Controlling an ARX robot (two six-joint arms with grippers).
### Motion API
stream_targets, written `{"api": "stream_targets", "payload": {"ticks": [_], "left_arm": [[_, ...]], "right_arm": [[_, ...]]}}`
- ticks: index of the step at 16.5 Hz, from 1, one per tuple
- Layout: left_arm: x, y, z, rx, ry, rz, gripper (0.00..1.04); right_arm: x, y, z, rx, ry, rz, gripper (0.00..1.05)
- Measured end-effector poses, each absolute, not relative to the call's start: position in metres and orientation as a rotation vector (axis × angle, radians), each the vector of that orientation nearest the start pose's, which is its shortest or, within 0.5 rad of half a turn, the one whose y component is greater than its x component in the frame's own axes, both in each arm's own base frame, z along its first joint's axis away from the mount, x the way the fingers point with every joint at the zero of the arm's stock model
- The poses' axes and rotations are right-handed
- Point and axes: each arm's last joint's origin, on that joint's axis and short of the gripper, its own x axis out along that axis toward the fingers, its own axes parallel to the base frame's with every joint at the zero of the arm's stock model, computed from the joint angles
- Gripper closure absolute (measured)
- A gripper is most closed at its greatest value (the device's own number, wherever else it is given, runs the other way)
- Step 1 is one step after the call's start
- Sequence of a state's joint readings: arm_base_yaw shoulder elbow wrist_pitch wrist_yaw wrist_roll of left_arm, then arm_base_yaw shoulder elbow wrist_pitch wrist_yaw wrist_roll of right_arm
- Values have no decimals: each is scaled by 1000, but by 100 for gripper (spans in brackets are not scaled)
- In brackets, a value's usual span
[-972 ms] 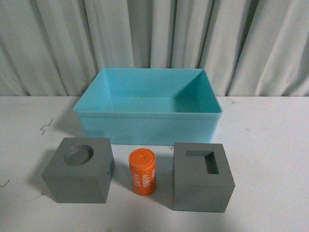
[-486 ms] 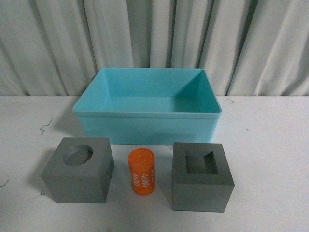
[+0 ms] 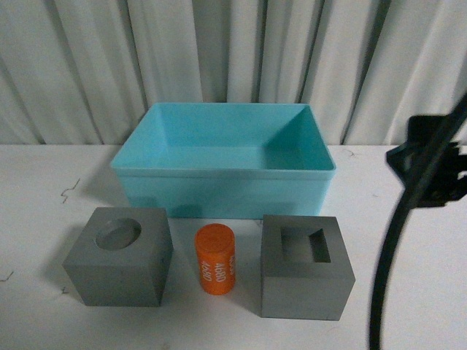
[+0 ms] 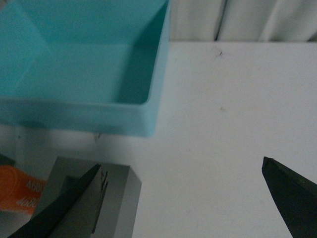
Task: Place gray and orange parts in blue box
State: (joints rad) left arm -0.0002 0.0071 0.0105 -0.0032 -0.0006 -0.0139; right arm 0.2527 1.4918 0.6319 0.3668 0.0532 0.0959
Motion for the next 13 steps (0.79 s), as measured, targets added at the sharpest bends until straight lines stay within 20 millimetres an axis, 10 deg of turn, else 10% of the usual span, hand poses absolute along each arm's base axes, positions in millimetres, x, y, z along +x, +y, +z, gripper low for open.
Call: {"api": "stream_targets", "payload": {"ticks": [3, 13], "left_arm": [[97, 0, 166, -14, 0, 0, 7], [97, 0, 166, -14, 0, 0, 7]], "right_arm": [[283, 98, 137, 24, 628, 183, 6], [301, 120, 108, 49, 719, 187, 6]]}}
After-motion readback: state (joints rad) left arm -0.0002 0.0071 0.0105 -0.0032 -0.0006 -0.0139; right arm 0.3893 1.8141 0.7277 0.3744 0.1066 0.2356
